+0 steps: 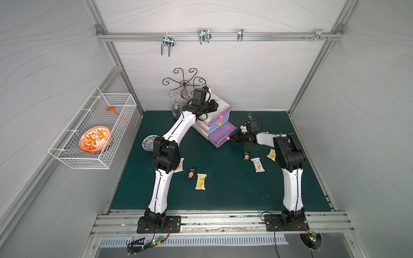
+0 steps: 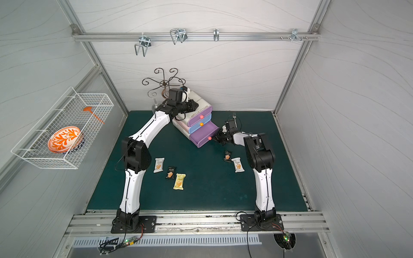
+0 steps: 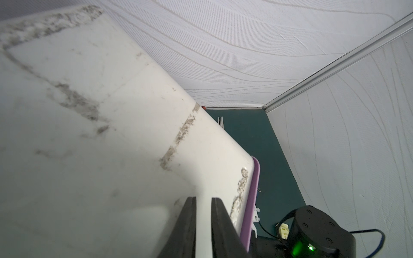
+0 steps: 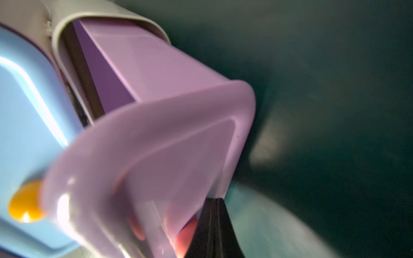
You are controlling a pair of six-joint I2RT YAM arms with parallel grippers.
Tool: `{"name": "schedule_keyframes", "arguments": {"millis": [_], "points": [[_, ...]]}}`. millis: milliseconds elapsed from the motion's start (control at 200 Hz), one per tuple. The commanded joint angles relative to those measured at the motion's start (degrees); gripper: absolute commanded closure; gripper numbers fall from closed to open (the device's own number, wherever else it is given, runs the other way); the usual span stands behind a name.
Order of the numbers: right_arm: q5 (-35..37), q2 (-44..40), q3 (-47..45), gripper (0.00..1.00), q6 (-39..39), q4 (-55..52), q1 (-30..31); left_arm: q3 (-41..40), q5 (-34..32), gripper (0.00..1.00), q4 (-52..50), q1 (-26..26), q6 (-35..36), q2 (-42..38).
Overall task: Take the cookies out of the drawer
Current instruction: Close the drawer in the storage box.
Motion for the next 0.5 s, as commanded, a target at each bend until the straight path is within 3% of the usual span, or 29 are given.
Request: {"name": "schedule_keyframes", "arguments": {"millis": [0,340,370,495], "points": [[-0.8,3.3,4.3,0.97,3.0,2.4,1.4,-3.6,0.0,0.8,-11.2,0.4,0.3,2.8],[-1.4,10.5,12.4,0.91,8.4,10.1,2.9,-4.7,1.2,0.79,-10.5,0.3,-0.2,2.9],[-1.4,11.0,13.2,0.86,8.5,9.9,3.1,-5.0,1.4,0.79,-10.4,0.3,-0.3,2.9],[-2.5,12.6,15.7,0.82,8.9,9.3,3.7,-5.1,2.0,0.79,-10.3,0.3,-0.3,2.9]]}}
